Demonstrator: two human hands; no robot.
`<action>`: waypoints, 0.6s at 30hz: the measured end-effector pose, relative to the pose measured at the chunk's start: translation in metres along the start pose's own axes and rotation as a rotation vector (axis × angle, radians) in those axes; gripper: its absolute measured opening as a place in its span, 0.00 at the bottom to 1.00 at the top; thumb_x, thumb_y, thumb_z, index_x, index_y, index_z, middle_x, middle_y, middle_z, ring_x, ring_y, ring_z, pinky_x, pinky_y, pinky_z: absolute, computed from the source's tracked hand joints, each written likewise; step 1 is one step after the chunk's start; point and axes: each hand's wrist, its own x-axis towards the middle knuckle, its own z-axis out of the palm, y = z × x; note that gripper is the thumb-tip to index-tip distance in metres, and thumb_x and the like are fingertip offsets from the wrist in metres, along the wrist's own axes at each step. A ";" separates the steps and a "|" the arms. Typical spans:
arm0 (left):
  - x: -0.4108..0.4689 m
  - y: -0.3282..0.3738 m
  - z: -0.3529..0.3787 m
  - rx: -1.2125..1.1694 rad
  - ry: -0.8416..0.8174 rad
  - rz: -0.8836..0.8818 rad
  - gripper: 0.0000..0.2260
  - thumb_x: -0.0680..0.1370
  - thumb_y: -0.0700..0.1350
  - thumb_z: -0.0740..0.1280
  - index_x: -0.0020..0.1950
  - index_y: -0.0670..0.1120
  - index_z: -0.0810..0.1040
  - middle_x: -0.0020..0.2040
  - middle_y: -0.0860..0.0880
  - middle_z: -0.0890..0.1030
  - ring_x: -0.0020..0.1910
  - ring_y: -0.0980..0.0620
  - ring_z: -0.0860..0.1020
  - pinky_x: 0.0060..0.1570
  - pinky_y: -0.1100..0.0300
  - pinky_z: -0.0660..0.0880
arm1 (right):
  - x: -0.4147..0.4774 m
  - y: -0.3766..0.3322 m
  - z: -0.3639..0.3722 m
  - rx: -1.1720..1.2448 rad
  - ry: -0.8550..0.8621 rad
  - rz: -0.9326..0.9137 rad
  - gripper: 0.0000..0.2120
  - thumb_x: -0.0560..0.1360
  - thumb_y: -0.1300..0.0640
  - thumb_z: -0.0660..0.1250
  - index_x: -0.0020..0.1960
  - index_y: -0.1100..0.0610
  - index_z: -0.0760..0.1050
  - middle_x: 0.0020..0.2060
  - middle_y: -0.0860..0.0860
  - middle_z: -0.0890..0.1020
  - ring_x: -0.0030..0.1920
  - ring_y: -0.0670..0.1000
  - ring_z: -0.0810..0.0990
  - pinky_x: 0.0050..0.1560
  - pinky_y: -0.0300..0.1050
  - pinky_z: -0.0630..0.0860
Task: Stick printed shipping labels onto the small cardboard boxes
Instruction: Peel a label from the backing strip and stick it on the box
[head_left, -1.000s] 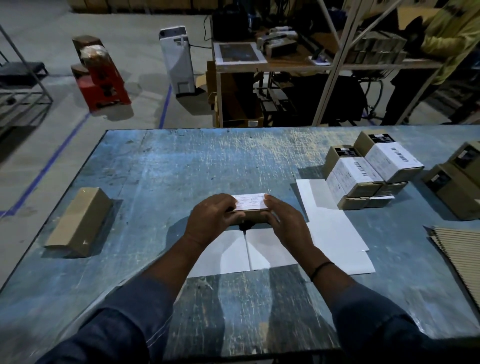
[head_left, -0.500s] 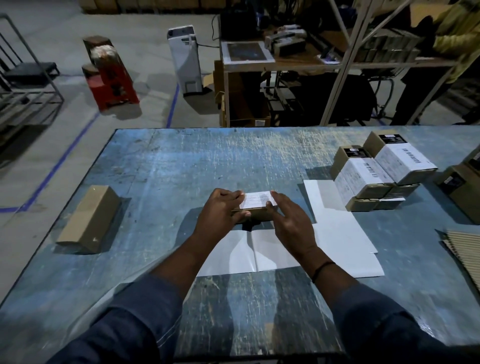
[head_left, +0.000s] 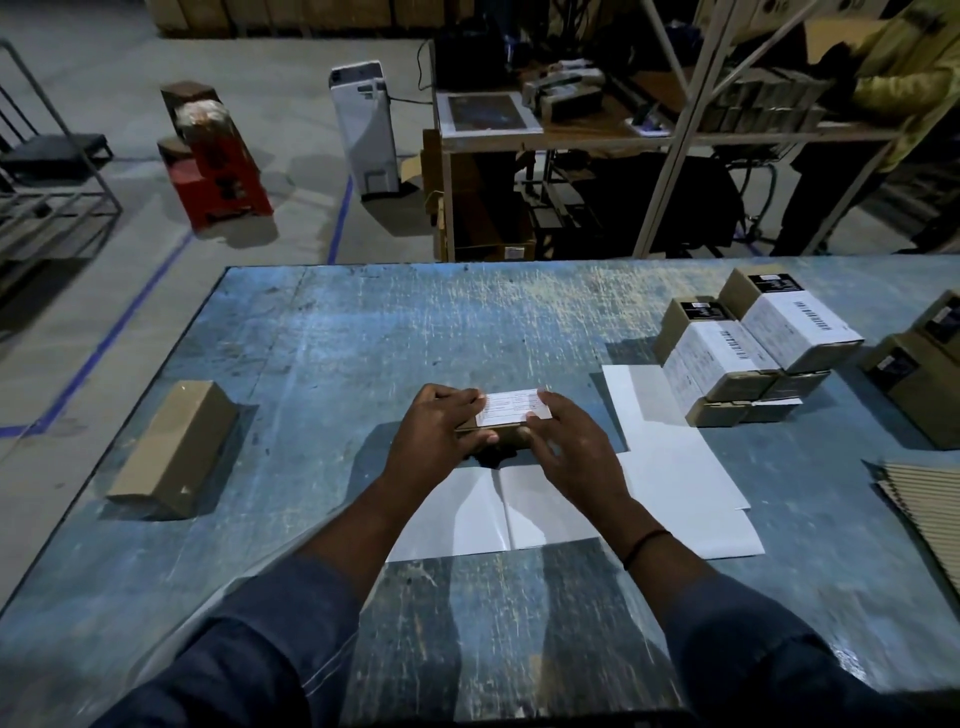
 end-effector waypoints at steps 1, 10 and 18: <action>0.000 0.000 0.000 0.005 0.013 0.021 0.24 0.66 0.51 0.83 0.59 0.43 0.86 0.59 0.48 0.85 0.54 0.45 0.77 0.53 0.54 0.78 | 0.008 -0.004 -0.003 0.087 -0.014 0.127 0.07 0.75 0.57 0.75 0.51 0.60 0.85 0.63 0.59 0.82 0.63 0.58 0.81 0.63 0.55 0.78; -0.007 -0.001 -0.005 0.054 0.096 0.401 0.17 0.73 0.47 0.79 0.59 0.42 0.84 0.63 0.46 0.82 0.60 0.43 0.74 0.62 0.56 0.74 | 0.045 0.006 -0.035 0.539 -0.603 0.720 0.36 0.66 0.45 0.82 0.70 0.45 0.73 0.64 0.48 0.79 0.61 0.50 0.80 0.63 0.51 0.79; -0.013 0.018 -0.024 -0.166 -0.098 -0.096 0.44 0.63 0.59 0.83 0.76 0.61 0.68 0.80 0.58 0.60 0.78 0.55 0.58 0.74 0.61 0.61 | 0.001 0.000 -0.065 0.197 -0.449 0.383 0.44 0.62 0.49 0.84 0.74 0.55 0.70 0.64 0.51 0.74 0.63 0.44 0.70 0.62 0.37 0.67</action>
